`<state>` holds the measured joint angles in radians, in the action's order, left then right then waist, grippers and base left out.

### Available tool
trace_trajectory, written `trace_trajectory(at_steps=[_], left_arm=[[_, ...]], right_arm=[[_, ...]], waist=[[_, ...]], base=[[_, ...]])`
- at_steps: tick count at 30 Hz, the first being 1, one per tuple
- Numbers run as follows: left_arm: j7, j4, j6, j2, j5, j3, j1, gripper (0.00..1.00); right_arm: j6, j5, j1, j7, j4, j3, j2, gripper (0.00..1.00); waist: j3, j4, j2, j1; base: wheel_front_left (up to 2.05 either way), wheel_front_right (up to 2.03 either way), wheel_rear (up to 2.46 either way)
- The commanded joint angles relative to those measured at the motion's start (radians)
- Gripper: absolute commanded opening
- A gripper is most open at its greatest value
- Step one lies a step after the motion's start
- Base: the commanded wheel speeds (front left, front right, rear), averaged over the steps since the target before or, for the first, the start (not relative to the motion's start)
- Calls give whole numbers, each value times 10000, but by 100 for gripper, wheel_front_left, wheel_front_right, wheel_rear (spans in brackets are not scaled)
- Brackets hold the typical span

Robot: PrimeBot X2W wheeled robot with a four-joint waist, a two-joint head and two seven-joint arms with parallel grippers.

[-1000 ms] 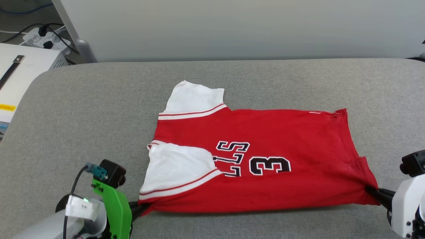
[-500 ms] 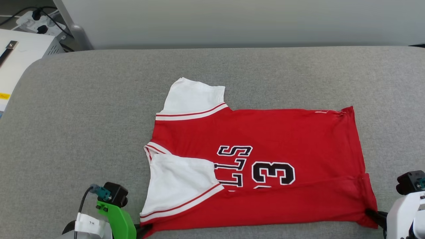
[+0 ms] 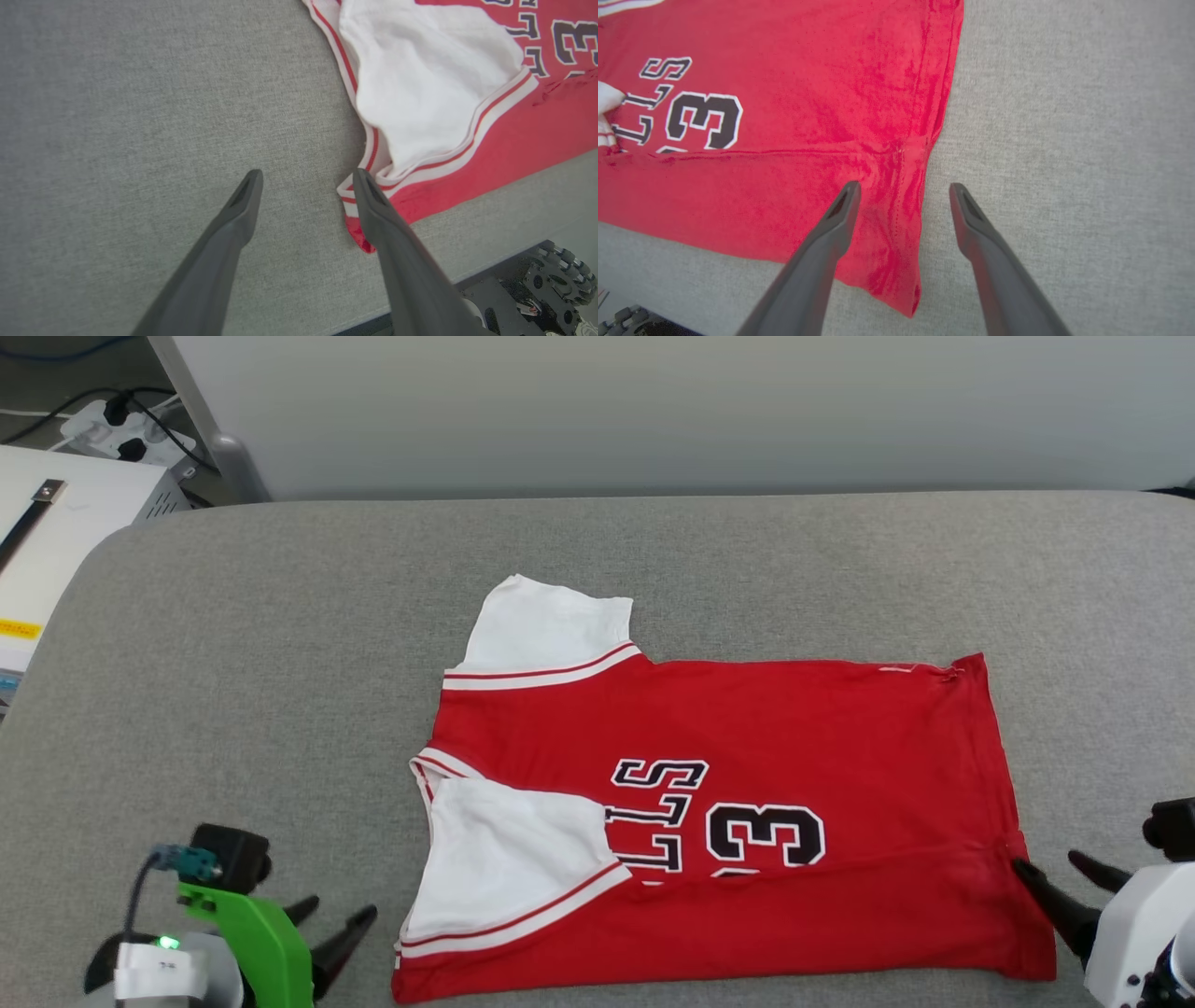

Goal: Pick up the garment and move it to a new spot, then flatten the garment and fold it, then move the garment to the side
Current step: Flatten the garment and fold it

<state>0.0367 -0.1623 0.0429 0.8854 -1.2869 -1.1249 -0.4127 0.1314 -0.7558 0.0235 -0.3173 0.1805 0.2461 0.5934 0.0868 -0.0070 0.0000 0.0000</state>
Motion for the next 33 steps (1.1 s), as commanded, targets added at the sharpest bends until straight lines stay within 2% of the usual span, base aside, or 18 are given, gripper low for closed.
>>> trace_trajectory(at_steps=[1,4,8,12,17,21,25,31,33], left_arm=[[-237,194,203,288,74,222,46,100],[-571,753,565,785,264,584,-207,100],[-1083,1139,1023,1091,616,1130,-784,100],[-1368,1231,1321,1053,1058,1544,-1575,100],[-1261,1006,1241,629,1580,1835,-2871,100],[-806,481,844,100,1922,1904,-4152,100],[14,-431,216,-486,2004,1885,-5517,100],[2340,-2164,-799,-1354,1777,1484,-7461,100],[3127,-2607,-1016,-1580,1589,1377,-7945,100]], right_arm=[[-7,199,70,344,-151,-224,-98,100],[-7,727,109,1155,-549,-819,-383,100],[-7,1682,351,2288,-1121,-1733,-1111,100],[-7,2532,534,3118,-1793,-2319,-1915,100],[-7,3263,672,3682,-2629,-2710,-2787,100],[-7,3552,803,3885,-3099,-2601,-3149,100],[-7,3826,972,3911,-3391,-2376,-3364,100],[-7,3956,1405,3897,-3542,-2081,-3463,100],[-7,3878,1566,3884,-3560,-1995,-3526,100]], waist=[[-121,46,0,0],[-204,63,0,0],[-216,-14,0,0],[-34,-187,0,0],[498,-447,0,0],[1184,-719,0,0],[1871,-1012,0,0],[2848,-1391,0,0],[3133,-1500,0,0]], base=[[0,0,0],[0,0,0],[0,0,0],[0,0,0],[0,0,0],[0,0,0],[0,0,0],[0,0,0],[0,0,0]])
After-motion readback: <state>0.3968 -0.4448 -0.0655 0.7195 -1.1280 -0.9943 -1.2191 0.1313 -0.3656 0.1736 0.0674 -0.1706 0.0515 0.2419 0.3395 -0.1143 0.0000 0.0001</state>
